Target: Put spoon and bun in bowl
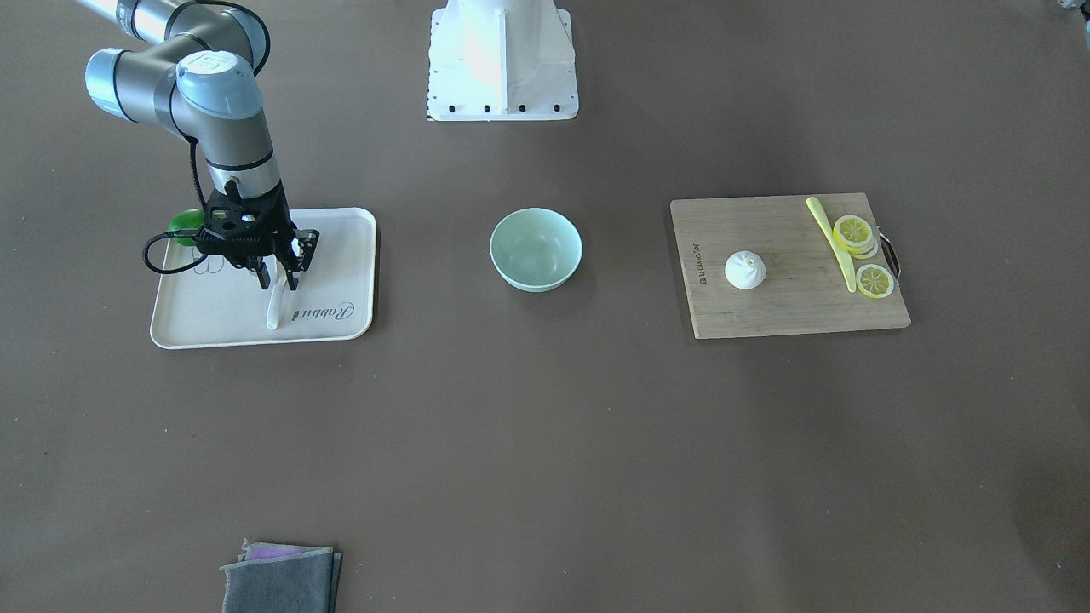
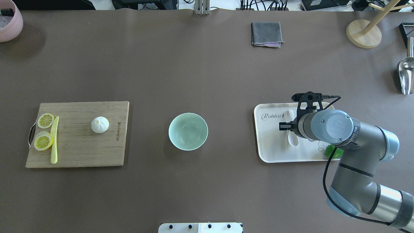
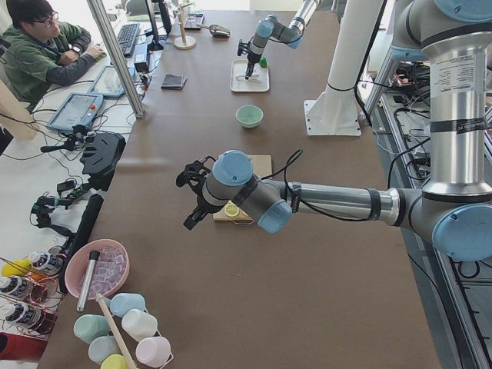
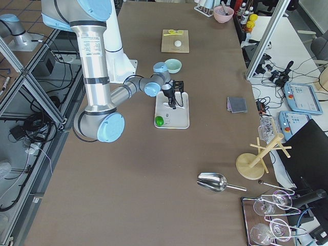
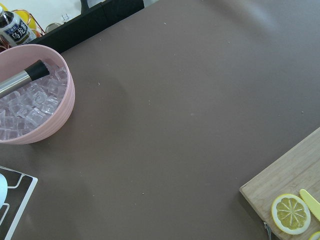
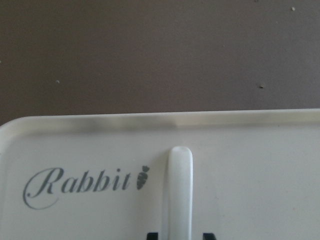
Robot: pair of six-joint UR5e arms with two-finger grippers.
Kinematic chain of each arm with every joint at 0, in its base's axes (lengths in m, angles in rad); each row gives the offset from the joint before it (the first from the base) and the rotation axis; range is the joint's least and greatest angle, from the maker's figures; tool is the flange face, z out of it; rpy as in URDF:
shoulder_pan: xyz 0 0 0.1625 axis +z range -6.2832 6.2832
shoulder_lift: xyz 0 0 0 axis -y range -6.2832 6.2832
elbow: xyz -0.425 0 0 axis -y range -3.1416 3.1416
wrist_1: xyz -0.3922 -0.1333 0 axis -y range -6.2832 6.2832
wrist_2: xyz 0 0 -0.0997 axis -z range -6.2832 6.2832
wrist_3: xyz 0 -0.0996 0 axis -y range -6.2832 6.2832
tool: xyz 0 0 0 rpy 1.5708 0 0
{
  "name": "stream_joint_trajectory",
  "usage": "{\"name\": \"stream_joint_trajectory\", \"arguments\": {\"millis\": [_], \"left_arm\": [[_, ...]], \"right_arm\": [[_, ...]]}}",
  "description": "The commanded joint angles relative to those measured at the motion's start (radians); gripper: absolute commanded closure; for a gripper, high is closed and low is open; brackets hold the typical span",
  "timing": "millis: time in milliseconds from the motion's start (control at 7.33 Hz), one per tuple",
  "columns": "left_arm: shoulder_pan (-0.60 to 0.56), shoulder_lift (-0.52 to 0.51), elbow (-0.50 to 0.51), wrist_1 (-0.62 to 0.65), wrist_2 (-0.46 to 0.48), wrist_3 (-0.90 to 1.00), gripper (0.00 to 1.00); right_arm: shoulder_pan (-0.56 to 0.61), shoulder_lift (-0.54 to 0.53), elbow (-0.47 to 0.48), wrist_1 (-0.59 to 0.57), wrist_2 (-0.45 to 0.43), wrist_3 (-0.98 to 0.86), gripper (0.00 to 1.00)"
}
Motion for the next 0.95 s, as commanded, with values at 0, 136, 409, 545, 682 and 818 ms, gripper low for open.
{"name": "stream_joint_trajectory", "arguments": {"millis": [0,136,409,545,682,818], "left_arm": [[0.000,0.001,0.002,0.000,0.000,0.000,0.02],[0.000,0.001,0.002,0.000,0.000,0.000,0.02],[0.006,0.001,0.002,0.000,-0.002,-0.001,0.02],[0.011,0.001,0.002,0.000,0.000,-0.001,0.02],[0.017,0.001,0.002,0.000,0.000,-0.001,0.02],[0.020,0.001,0.002,0.000,-0.002,-0.001,0.02]], "right_arm": [[-0.004,0.022,0.006,-0.007,-0.020,0.013,1.00],[-0.004,0.039,0.018,-0.008,-0.019,0.018,1.00],[-0.002,0.161,0.023,-0.129,-0.019,0.108,1.00],[-0.008,0.274,0.014,-0.262,-0.020,0.216,1.00],[-0.034,0.389,0.008,-0.398,-0.027,0.319,1.00],[-0.069,0.481,-0.023,-0.483,-0.066,0.417,1.00]]}}
